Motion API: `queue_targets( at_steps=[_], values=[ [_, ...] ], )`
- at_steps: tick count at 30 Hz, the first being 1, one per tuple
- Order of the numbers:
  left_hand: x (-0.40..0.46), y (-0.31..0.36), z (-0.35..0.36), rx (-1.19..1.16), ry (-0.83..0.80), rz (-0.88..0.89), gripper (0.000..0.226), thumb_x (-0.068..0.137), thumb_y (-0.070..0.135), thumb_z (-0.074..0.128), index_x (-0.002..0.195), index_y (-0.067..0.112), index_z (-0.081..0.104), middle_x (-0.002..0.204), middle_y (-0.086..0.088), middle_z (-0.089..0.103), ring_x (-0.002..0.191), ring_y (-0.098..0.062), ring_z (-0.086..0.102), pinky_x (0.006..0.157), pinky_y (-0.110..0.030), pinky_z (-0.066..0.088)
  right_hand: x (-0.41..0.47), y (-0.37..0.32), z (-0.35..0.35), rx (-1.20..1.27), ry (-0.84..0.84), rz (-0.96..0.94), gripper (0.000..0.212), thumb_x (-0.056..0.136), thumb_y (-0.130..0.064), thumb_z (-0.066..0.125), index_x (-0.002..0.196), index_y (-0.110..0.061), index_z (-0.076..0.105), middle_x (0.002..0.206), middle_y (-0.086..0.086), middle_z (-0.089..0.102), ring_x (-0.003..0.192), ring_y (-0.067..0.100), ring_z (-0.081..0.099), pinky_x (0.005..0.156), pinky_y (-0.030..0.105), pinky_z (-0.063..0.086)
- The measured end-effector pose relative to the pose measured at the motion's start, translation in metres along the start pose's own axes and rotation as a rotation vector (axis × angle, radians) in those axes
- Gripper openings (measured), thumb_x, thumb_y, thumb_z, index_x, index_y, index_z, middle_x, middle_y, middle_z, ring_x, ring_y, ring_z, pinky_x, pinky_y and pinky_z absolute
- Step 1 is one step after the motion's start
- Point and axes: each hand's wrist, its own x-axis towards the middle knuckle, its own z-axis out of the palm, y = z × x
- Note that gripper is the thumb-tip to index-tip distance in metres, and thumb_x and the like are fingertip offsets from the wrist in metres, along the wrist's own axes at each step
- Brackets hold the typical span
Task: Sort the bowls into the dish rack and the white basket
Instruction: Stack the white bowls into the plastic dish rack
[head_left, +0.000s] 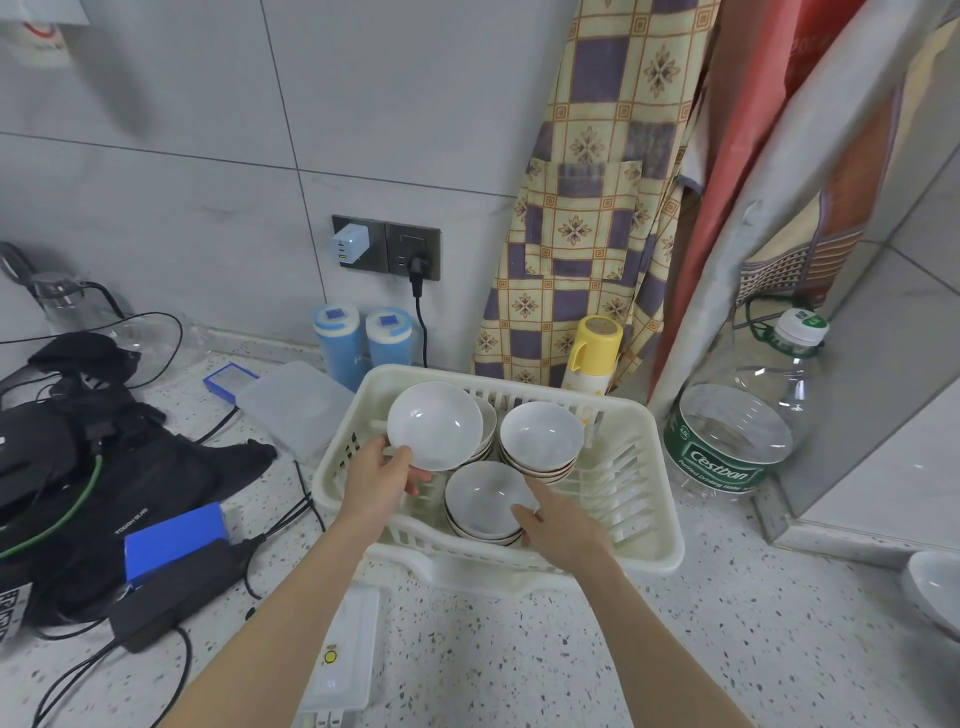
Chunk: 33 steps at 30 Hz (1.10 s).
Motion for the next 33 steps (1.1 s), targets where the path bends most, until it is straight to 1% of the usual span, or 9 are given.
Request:
queue_targets(
  at_steps=[5, 11, 15, 18, 21, 24, 27, 30, 33],
  values=[
    [-0.003, 0.004, -0.002, -0.017, -0.057, -0.013, 0.025, 0.091, 0.009, 0.048, 0.109, 0.023, 0.059, 0.065, -0.003, 0.075, 0.041, -0.004, 0.056, 0.045, -0.016, 0.04, -0.003, 0.001, 0.002, 0.068, 0.152, 0.028, 0.048, 0.098, -0.052, 0.03, 0.144, -0.039, 0.031, 0.095, -0.007, 0.071, 0.093, 0.018, 0.065, 0.082, 0.036, 0.05],
    [-0.006, 0.01, -0.008, 0.0, -0.234, -0.048, 0.026, 0.092, 0.008, 0.05, 0.114, 0.019, 0.061, 0.073, -0.009, 0.076, 0.045, -0.005, 0.058, 0.04, -0.01, 0.039, -0.004, 0.003, 0.001, 0.272, 0.213, 0.0, 0.038, 0.096, -0.056, 0.028, 0.122, -0.042, 0.051, 0.078, -0.017, 0.068, 0.079, 0.001, 0.061, 0.068, 0.028, 0.041],
    [-0.007, 0.013, -0.009, 0.127, -0.4, -0.062, 0.023, 0.092, 0.012, 0.051, 0.11, 0.019, 0.063, 0.074, -0.007, 0.077, 0.049, -0.006, 0.063, 0.041, -0.009, 0.041, -0.007, 0.004, -0.001, 0.361, 0.2, -0.072, 0.04, 0.093, -0.06, 0.023, 0.112, -0.044, 0.055, 0.081, -0.024, 0.068, 0.088, -0.004, 0.058, 0.084, 0.034, 0.046],
    [-0.006, 0.013, -0.006, 0.156, -0.481, -0.079, 0.017, 0.094, 0.012, 0.053, 0.107, 0.017, 0.063, 0.075, -0.004, 0.077, 0.055, -0.007, 0.068, 0.048, -0.012, 0.047, -0.009, 0.002, -0.004, 0.393, 0.152, -0.108, 0.049, 0.086, -0.067, 0.029, 0.123, -0.046, 0.053, 0.086, -0.024, 0.07, 0.098, -0.002, 0.06, 0.093, 0.038, 0.047],
    [-0.004, 0.013, -0.002, 0.175, -0.559, -0.1, 0.018, 0.094, 0.012, 0.053, 0.109, 0.015, 0.063, 0.084, -0.001, 0.078, 0.073, -0.014, 0.074, 0.054, -0.02, 0.051, -0.011, 0.002, -0.005, 0.357, 0.115, -0.101, 0.046, 0.089, -0.059, 0.044, 0.133, -0.045, 0.045, 0.102, -0.02, 0.071, 0.109, 0.005, 0.06, 0.096, 0.043, 0.047],
    [-0.003, 0.013, 0.004, 0.255, -0.618, -0.11, 0.018, 0.093, 0.015, 0.052, 0.108, 0.021, 0.061, 0.087, 0.0, 0.079, 0.082, -0.017, 0.074, 0.056, -0.021, 0.047, -0.014, 0.002, -0.005, 0.322, 0.149, -0.092, 0.045, 0.092, -0.047, 0.048, 0.136, -0.043, 0.039, 0.102, -0.016, 0.07, 0.1, 0.008, 0.062, 0.089, 0.039, 0.05],
    [-0.001, 0.012, 0.007, 0.343, -0.636, -0.115, 0.025, 0.092, 0.019, 0.051, 0.117, 0.018, 0.057, 0.084, -0.001, 0.079, 0.063, -0.006, 0.065, 0.057, -0.02, 0.045, -0.013, 0.002, -0.003, 0.302, 0.16, -0.097, 0.046, 0.092, -0.04, 0.046, 0.137, -0.04, 0.036, 0.088, -0.016, 0.068, 0.084, 0.008, 0.061, 0.078, 0.035, 0.049],
    [0.001, 0.008, 0.008, 0.377, -0.622, -0.079, 0.041, 0.09, 0.021, 0.053, 0.129, 0.03, 0.044, 0.085, -0.002, 0.079, 0.07, -0.016, 0.062, 0.062, -0.027, 0.045, -0.011, 0.002, -0.003, 0.294, 0.155, -0.081, 0.045, 0.093, -0.037, 0.044, 0.137, -0.039, 0.037, 0.085, -0.014, 0.066, 0.077, 0.008, 0.059, 0.071, 0.032, 0.046],
    [0.002, 0.005, 0.01, 0.424, -0.578, -0.044, 0.048, 0.085, 0.022, 0.054, 0.13, 0.036, 0.044, 0.087, -0.004, 0.078, 0.066, -0.022, 0.064, 0.064, -0.029, 0.045, -0.011, 0.002, -0.001, 0.28, 0.165, -0.068, 0.043, 0.092, -0.035, 0.044, 0.136, -0.038, 0.04, 0.08, -0.012, 0.065, 0.07, 0.007, 0.058, 0.064, 0.028, 0.044]
  ],
)
